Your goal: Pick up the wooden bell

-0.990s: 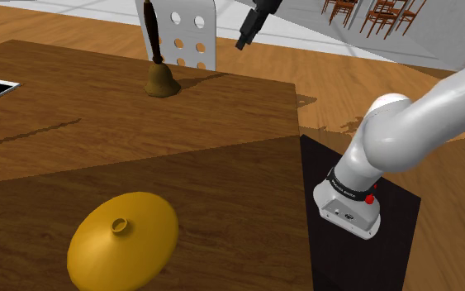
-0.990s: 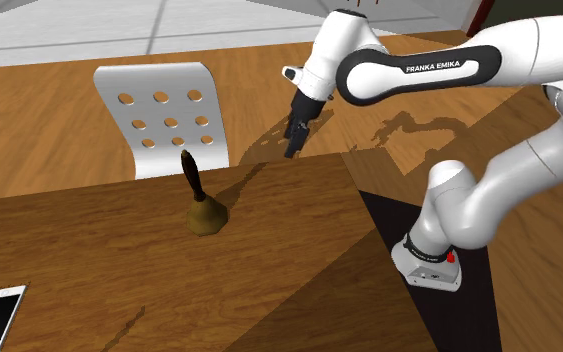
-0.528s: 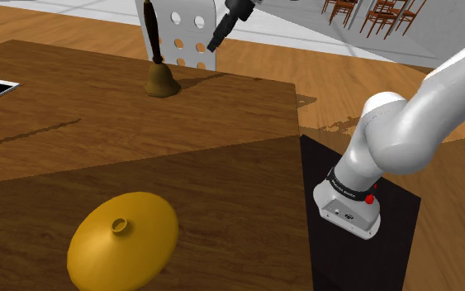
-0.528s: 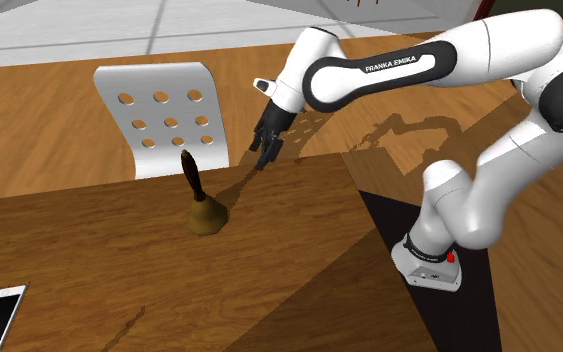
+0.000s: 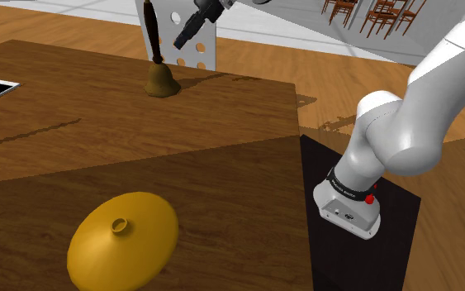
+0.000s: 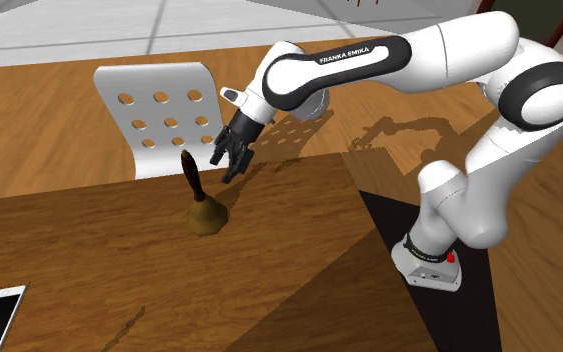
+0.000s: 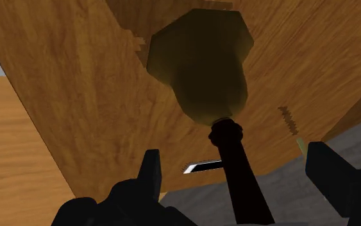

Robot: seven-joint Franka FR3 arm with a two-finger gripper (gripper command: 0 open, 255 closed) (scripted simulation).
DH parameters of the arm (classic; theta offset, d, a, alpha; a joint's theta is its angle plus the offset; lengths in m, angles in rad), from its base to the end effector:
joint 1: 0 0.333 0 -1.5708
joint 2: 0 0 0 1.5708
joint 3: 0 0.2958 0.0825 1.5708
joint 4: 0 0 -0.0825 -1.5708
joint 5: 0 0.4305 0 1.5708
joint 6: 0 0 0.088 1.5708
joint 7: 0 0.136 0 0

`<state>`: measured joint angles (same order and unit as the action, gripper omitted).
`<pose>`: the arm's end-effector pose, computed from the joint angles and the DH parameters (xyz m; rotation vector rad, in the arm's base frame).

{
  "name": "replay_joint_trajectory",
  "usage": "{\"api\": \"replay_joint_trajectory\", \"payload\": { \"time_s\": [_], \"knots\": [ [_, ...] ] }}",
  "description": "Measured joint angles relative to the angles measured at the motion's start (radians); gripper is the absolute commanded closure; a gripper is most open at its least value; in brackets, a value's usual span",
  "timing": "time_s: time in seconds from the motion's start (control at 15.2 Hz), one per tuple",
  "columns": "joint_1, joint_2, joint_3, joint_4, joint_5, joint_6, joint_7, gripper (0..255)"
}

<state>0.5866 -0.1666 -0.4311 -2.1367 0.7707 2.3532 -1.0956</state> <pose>0.5889 0.1113 0.4551 -2.3516 -0.9694 -0.8212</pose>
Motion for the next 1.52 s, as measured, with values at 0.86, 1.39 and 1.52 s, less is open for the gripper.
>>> {"api": "replay_joint_trajectory", "payload": {
  "time_s": [0.86, 1.39, 1.52],
  "knots": [
    [0.047, 0.141, -0.022, 0.064, 0.265, -0.013, -0.285, 255],
    [0.047, 0.143, -0.022, 0.064, 0.269, -0.013, -0.289, 255],
    [0.047, 0.143, -0.022, 0.064, 0.269, -0.013, -0.289, 255]
  ]
}}
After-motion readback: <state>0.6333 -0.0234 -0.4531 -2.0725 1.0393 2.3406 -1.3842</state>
